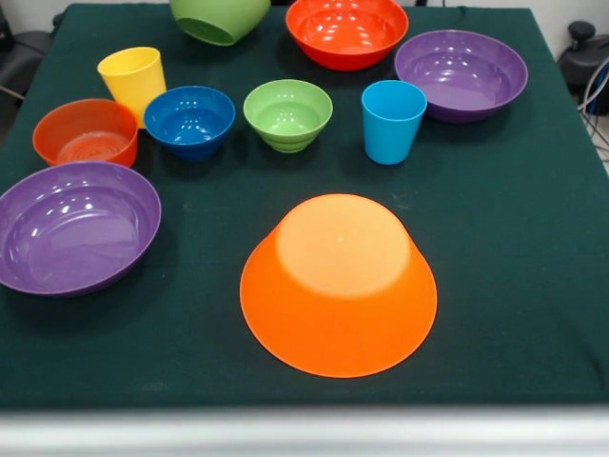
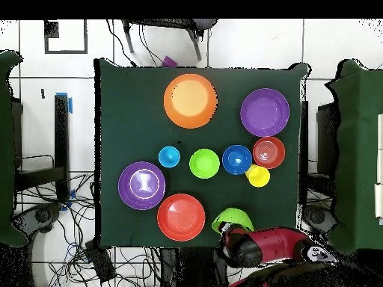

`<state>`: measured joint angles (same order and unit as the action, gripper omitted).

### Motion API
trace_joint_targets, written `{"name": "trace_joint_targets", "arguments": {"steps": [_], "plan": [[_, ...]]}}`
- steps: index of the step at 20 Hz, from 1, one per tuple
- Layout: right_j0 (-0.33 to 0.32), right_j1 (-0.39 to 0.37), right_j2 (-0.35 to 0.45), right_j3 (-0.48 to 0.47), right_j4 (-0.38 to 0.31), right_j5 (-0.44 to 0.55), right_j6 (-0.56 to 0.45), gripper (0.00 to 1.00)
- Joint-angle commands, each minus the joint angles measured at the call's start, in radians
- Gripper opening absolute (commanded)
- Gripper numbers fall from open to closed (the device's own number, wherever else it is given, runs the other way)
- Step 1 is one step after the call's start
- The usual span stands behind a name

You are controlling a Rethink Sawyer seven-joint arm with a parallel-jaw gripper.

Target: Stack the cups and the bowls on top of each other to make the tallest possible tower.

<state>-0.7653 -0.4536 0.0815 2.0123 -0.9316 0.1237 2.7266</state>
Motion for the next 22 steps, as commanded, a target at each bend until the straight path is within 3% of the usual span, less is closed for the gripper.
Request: {"name": "trace_joint_targets", "arguments": {"steps": [1,14,22], "plan": [[-0.011,0.019,0.085,-0.049,-0.031,0.023,-0.099,1.00],[-0.112,-0.251,0.277,0.098,0.125,0.234,-0.229,1.00],[-0.133,-0.308,0.335,0.113,0.149,0.282,-0.232,1.00]]}}
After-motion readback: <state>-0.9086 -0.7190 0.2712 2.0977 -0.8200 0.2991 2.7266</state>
